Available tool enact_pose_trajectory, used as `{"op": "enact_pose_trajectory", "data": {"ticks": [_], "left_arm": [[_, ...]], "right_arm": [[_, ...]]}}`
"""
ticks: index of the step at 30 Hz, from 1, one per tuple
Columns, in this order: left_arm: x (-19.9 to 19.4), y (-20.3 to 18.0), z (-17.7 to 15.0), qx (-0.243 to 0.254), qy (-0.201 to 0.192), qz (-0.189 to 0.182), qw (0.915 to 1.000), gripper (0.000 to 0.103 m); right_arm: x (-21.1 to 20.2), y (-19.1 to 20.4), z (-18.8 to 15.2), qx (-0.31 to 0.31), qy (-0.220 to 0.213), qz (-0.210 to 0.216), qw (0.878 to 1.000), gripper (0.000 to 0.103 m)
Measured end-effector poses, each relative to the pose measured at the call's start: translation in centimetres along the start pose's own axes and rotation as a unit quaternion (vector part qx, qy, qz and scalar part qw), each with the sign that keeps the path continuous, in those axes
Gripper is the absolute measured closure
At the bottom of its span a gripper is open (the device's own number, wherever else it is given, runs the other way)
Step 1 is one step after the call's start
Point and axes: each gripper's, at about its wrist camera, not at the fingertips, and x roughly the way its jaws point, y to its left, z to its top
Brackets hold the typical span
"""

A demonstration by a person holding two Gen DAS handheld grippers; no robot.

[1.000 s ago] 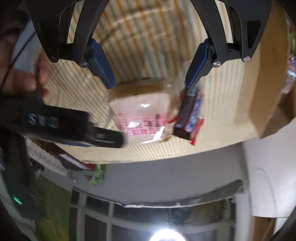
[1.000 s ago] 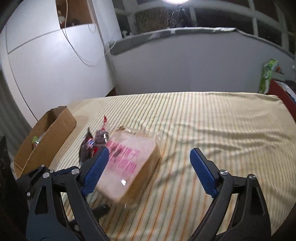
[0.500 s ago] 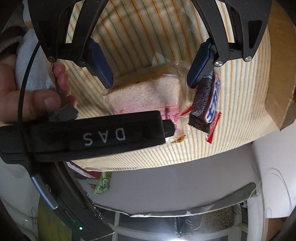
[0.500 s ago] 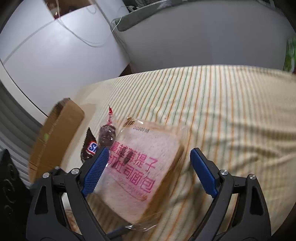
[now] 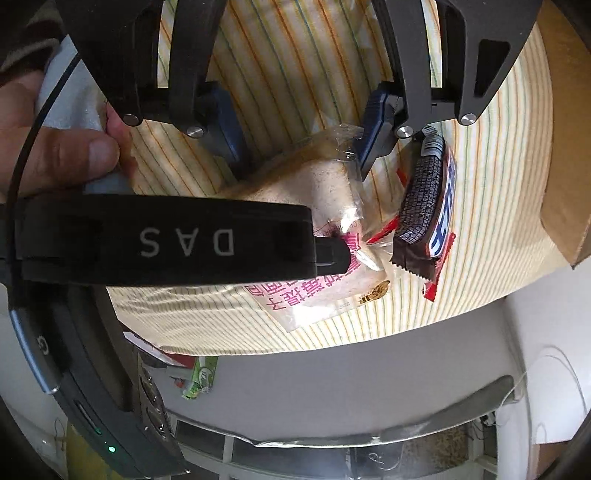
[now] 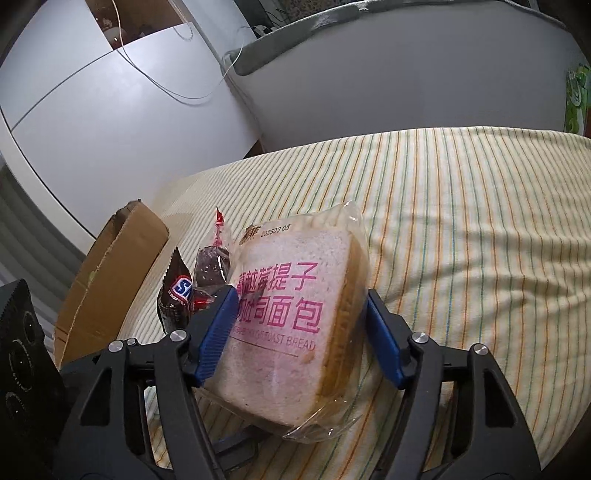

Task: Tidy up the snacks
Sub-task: 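Close the right tool around the bagged toast bread loaf, then lift the bread loaf off the bedspread with the right tool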

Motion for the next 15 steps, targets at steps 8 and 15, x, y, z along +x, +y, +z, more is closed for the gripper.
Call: {"op": "enact_pose_trajectory", "data": {"ticks": [8,15], "left_arm": [[0.48,-0.25,0.29,0.001,0.0,0.001,1.0,0.048],[0.38,0.56,0.35,0.001,0.0,0.0,1.0,0.048]], "right_arm": [[0.18,0.28,0.06,0.001,-0.002,0.0,1.0,0.032],[0.06,0.05,0.11,0.002,-0.005,0.011,1.0,0.034]]}}
